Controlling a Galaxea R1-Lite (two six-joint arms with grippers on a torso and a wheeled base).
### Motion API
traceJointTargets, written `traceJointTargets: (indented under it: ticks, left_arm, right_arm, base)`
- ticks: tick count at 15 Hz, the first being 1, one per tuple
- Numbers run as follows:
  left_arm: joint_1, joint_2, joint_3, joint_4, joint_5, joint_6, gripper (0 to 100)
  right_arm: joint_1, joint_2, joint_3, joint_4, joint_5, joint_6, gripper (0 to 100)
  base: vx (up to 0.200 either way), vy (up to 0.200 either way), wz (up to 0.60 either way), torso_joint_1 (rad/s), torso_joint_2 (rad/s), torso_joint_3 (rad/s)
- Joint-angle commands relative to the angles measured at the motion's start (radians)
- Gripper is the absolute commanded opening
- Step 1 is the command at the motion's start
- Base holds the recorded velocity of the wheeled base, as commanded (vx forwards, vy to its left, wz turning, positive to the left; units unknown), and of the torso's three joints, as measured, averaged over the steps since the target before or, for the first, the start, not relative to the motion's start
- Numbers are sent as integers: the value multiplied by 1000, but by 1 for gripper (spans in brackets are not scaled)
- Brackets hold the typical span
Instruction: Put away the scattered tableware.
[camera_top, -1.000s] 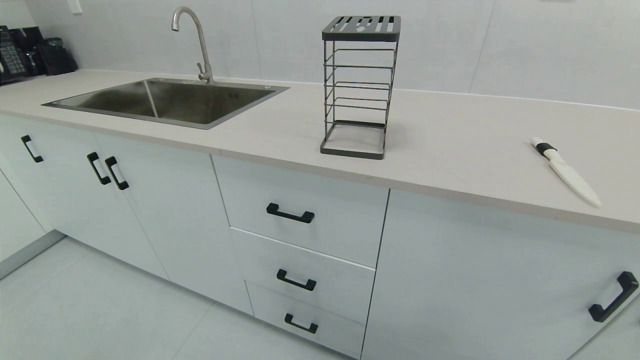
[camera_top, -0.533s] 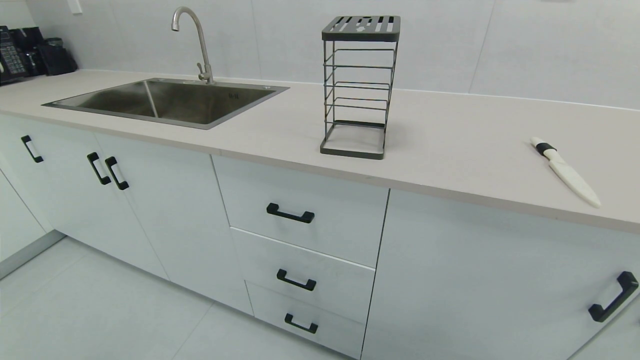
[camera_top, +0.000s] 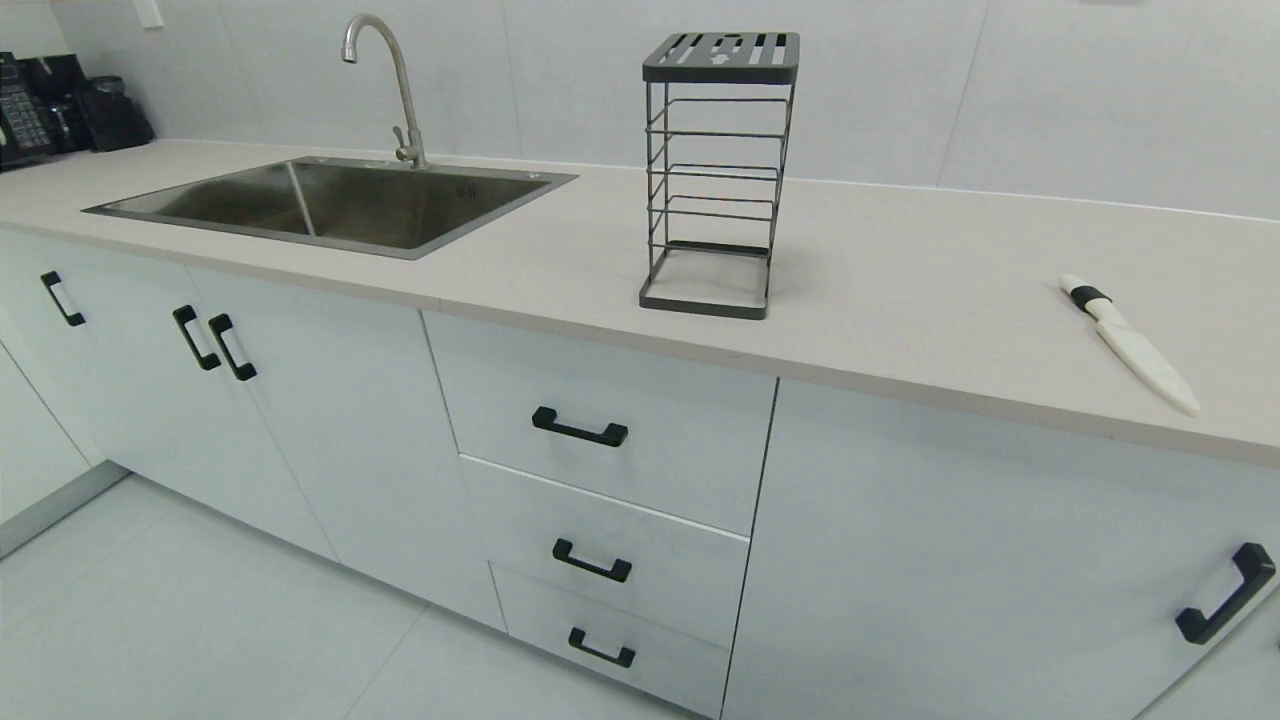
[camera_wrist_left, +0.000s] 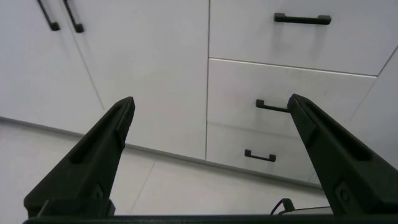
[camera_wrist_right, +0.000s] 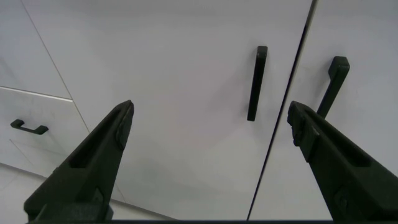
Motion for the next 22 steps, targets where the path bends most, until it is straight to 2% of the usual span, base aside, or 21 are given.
traceJointTargets:
  ticks: [1, 6, 9, 15, 19, 22]
  left_arm:
    - [0, 3, 0, 0, 0, 0, 100]
    - [0, 3, 0, 0, 0, 0, 100]
    - [0, 3, 0, -1, 9, -14, 100]
    - [0, 3, 0, 0, 8, -11, 100]
    - [0, 3, 0, 0, 8, -11, 100]
    - [0, 3, 0, 0, 8, -11, 100]
  right_arm:
    - [-1, 1, 0, 0, 0, 1, 100]
    - [-1, 1, 0, 1, 0, -4, 100]
    - [-1, 1, 0, 1, 0, -5, 100]
    - [-1, 1, 0, 1, 0, -5, 100]
    - [-1, 1, 0, 1, 0, -5, 100]
    - [-1, 1, 0, 1, 0, -5, 100]
  base:
    - [0, 0, -600, 2, -7, 7]
    - [0, 0, -600, 1, 3, 3]
    - [133, 0, 0, 3, 3, 6]
    - [200, 0, 0, 2, 2, 3]
    - [0, 0, 0, 0, 0, 0]
    - [0, 0, 0, 77, -302, -196]
